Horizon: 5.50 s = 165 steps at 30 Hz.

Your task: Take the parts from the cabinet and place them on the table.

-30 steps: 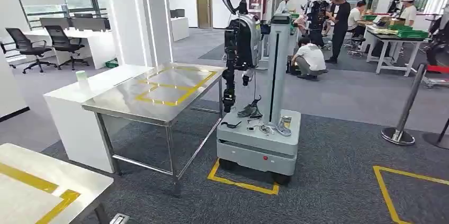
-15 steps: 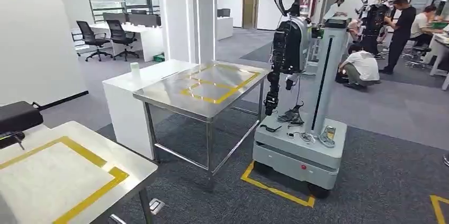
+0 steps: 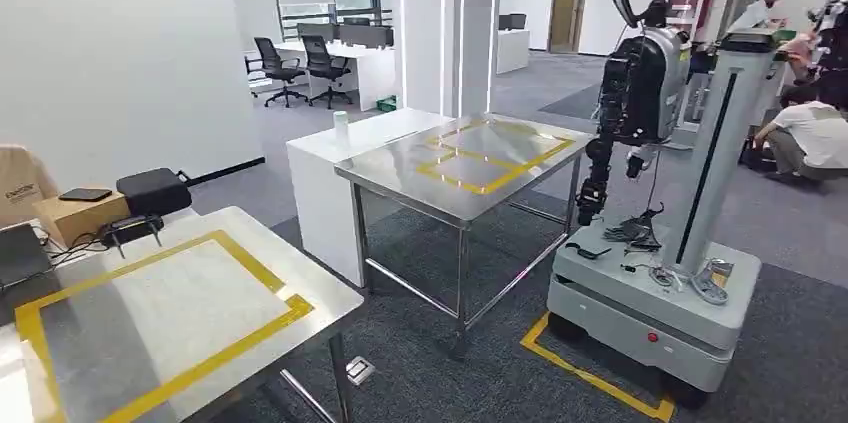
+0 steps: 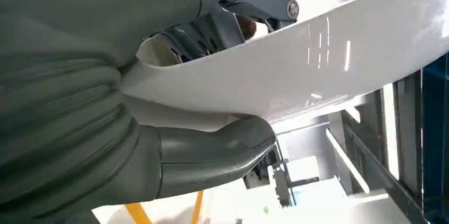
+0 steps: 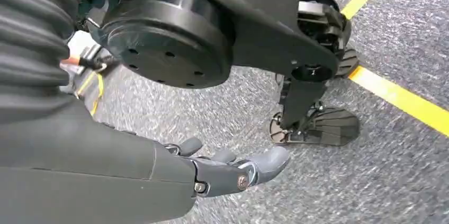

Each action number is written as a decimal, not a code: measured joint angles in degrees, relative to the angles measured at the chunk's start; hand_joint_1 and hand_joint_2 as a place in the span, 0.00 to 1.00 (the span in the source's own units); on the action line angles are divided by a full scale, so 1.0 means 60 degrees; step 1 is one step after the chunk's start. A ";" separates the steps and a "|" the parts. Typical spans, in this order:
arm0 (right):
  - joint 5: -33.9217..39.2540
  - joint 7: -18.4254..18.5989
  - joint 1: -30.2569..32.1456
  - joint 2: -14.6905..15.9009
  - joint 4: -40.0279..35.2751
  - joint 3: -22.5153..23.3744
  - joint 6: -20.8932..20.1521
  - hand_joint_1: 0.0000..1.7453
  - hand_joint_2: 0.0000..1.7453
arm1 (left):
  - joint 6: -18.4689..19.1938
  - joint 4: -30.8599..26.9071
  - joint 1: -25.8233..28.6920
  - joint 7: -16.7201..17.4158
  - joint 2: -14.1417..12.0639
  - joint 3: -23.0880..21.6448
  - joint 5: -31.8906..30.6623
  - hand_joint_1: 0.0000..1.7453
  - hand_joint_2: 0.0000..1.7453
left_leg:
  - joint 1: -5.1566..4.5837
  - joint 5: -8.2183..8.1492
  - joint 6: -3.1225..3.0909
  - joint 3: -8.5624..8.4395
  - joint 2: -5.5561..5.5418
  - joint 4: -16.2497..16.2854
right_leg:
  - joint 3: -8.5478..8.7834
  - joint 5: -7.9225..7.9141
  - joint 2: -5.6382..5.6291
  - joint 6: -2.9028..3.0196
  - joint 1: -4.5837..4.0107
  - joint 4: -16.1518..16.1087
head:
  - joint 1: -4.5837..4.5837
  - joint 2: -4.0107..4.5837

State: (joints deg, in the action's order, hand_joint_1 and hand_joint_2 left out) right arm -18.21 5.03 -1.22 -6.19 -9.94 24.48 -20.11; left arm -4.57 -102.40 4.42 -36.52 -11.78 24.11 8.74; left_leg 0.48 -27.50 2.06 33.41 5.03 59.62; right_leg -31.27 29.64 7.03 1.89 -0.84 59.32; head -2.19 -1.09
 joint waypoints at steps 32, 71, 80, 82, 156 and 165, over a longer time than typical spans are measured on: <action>0.0557 0.0164 -0.0078 -0.0040 0.0000 0.0553 0.0004 0.00 1.00 | -0.0499 0.0229 -0.0560 0.0083 -0.0128 -0.0495 0.0040 1.00 1.00 | 0.0064 0.0001 -0.0083 -0.0036 -0.0704 0.0043 | -0.0065 -0.0084 -0.0364 -0.0112 0.0035 0.0020 | 0.0004 0.0000; 0.0357 -0.0044 0.0065 -0.0073 0.0000 0.0947 0.0007 0.00 1.00 | -0.1399 -0.0015 -0.0388 -0.0375 0.0361 -0.0645 0.0517 1.00 1.00 | 0.0028 -0.0315 -0.0501 -0.0448 -0.0930 -0.0117 | -0.1623 0.1044 -0.1107 -0.0424 0.0107 0.2773 | 0.0029 -0.0004; 0.0339 -0.0047 0.0105 -0.0073 0.0000 0.0944 0.0007 0.00 1.00 | -0.1402 -0.0051 -0.0376 -0.0372 0.0408 -0.0645 0.0517 1.00 1.00 | 0.0028 -0.0672 -0.0445 -0.0935 -0.1019 -0.0117 | -0.1607 0.0050 -0.1124 -0.0386 0.0157 0.1338 | 0.0033 -0.0004; 0.0211 -0.0044 0.0148 -0.0073 0.0004 0.0922 0.0007 0.00 1.00 | -0.1439 -0.0204 -0.0174 -0.0386 0.0503 -0.0557 0.0514 1.00 1.00 | 0.0041 -0.0995 -0.0103 -0.1434 -0.1077 -0.0045 | -0.1091 -0.0718 -0.1170 -0.0091 0.0043 0.0149 | 0.0015 0.0000; -0.0565 0.0098 0.0034 0.0025 0.0029 0.0689 0.0091 0.00 0.00 | -0.5901 1.2972 -0.7305 0.0547 -0.0029 -0.9133 -1.2703 0.00 1.00 | -0.0001 -0.0055 -0.0338 0.0011 -0.0819 0.0021 | -0.0462 -0.0483 -0.1298 -0.0307 0.0097 -0.0082 | 0.0040 -0.0004; -0.0565 0.0026 0.0030 0.0025 0.0029 0.0689 0.0091 0.00 0.00 | -0.4888 1.3118 -0.7531 0.2128 -0.0157 -0.9420 -1.2713 0.00 0.00 | 0.0004 -0.0027 -0.0294 -0.0007 -0.0831 -0.0016 | -0.0464 -0.0470 -0.1283 -0.0286 0.0096 -0.0067 | 0.0040 -0.0004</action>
State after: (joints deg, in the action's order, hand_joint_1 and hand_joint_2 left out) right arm -21.59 5.18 -1.04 -6.03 -9.77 28.61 -19.56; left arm -33.90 -23.69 -40.76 -23.76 -12.72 -32.41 -67.54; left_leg 0.50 -27.67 0.30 33.37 0.04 59.52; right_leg -34.05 26.81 -0.67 0.17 -0.27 58.91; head -1.95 -1.11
